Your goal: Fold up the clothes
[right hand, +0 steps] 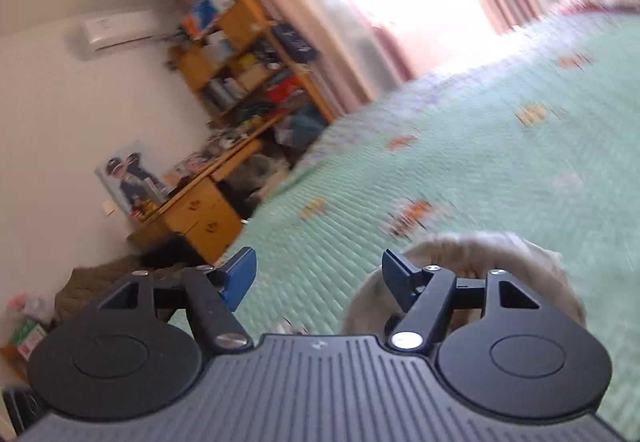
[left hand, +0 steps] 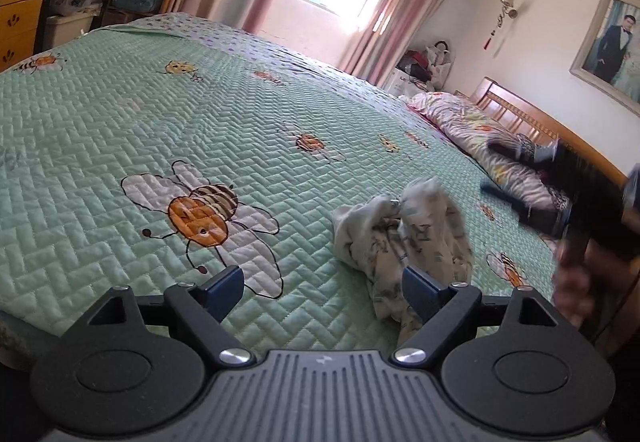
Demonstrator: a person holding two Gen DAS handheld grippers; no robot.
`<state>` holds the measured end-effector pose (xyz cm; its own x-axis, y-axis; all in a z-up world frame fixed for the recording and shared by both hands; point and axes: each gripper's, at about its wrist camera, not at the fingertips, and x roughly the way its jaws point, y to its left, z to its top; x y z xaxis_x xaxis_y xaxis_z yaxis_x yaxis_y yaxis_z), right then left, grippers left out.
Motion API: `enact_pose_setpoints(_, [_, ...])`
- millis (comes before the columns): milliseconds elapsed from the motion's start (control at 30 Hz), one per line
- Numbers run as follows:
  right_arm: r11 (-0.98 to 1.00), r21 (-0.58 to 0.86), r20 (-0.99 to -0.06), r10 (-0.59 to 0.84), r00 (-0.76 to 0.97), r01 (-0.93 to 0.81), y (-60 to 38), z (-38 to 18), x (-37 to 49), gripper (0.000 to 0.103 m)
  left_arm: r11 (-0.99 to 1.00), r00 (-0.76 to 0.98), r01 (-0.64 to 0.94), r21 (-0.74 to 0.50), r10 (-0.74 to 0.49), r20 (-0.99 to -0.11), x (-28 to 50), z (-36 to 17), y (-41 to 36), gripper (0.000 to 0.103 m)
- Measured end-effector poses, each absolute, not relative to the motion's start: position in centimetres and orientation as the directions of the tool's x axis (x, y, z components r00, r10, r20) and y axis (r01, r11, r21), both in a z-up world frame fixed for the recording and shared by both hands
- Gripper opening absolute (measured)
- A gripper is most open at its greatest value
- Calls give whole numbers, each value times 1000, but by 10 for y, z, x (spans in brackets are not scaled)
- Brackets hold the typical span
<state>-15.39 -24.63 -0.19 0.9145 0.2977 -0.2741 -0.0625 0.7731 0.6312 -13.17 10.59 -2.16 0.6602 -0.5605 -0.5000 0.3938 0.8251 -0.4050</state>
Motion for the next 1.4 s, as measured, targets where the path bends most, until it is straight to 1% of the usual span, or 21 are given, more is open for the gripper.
enact_pose_setpoints(67, [727, 685, -320, 241, 916, 48, -266, -34, -176, 71, 815, 641, 427, -392, -579, -504, -129, -19, 97, 88])
enact_pose_setpoints(167, [684, 708, -404, 188, 895, 176, -283, -62, -196, 72, 777, 585, 505, -377, -629, -513, -121, -15, 68, 88])
enact_pose_setpoints(267, [647, 743, -379, 197, 904, 171, -288, -65, -211, 72, 703, 485, 614, -359, -695, -531, -113, -16, 20, 89])
enact_pose_setpoints(333, [651, 739, -376, 187, 908, 172, -289, -64, -211, 72, 663, 419, 668, -337, -709, -567, -106, -24, -18, 90])
enact_pose_setpoints(467, [614, 768, -360, 181, 915, 180, -305, -78, -215, 72, 707, 398, 661, -252, -615, -680, -84, -49, -76, 88])
enact_pose_setpoints(500, [603, 776, -359, 180, 916, 186, -308, -84, -214, 72, 718, 394, 648, -253, -601, -695, -79, -54, -83, 85])
enact_pose_setpoints(533, [592, 783, -359, 179, 916, 191, -311, -89, -215, 72, 729, 395, 633, -261, -593, -702, -73, -58, -86, 76])
enact_pose_setpoints(567, [579, 791, -358, 179, 916, 196, -314, -93, -217, 72, 741, 402, 614, -274, -592, -698, -69, -59, -85, 63])
enact_pose_setpoints(600, [566, 800, -353, 180, 918, 197, -317, -95, -218, 72, 749, 407, 593, -296, -596, -692, -63, -58, -81, 28])
enact_pose_setpoints(633, [554, 810, -346, 183, 920, 194, -319, -97, -221, 72, 750, 412, 571, -333, -613, -674, -58, -56, -73, 25])
enact_pose_setpoints(767, [542, 815, -356, 189, 915, 205, -326, -103, -221, 72, 775, 513, 506, -379, -623, -590, -50, -27, -36, 22])
enact_pose_setpoints(833, [543, 812, -366, 194, 910, 211, -327, -104, -218, 72, 765, 525, 506, -399, -640, -561, -53, -10, -18, 22])
enact_pose_setpoints(933, [581, 791, -376, 214, 902, 192, -321, -101, -208, 74, 760, 552, 531, -376, -646, -526, -69, 9, 7, 22])
enact_pose_setpoints(1000, [629, 751, -429, 236, 872, 199, -313, -100, -194, 79, 777, 584, 516, -361, -627, -516, -77, 15, 23, 22])
enact_pose_setpoints(1067, [679, 699, -492, 229, 840, 224, -302, -102, -178, 80, 795, 593, 477, -373, -605, -531, -76, 9, 35, 22])
enact_pose_setpoints(1133, [736, 643, -505, 199, 840, 213, -291, -99, -168, 80, 810, 598, 441, -386, -586, -547, -74, 4, 47, 22])
enact_pose_setpoints(1167, [766, 610, -509, 184, 841, 202, -285, -97, -163, 76, 808, 598, 437, -396, -589, -543, -75, 2, 51, 22])
enact_pose_setpoints(1200, [791, 579, -520, 170, 837, 199, -281, -96, -159, 52, 804, 600, 440, -401, -595, -535, -76, 3, 54, 22])
enact_pose_setpoints(1233, [802, 563, -533, 168, 829, 199, -278, -96, -155, 11, 800, 603, 446, -401, -600, -526, -78, 4, 57, 22])
enact_pose_setpoints(1300, [811, 553, -543, 176, 821, 191, -275, -93, -148, 9, 801, 617, 465, -377, -598, -512, -80, 12, 58, 22])
enact_pose_setpoints(1400, [829, 538, -478, 150, 865, 153, -276, -63, -150, 9, 816, 670, 503, -284, -576, -469, -84, 40, 56, 22])
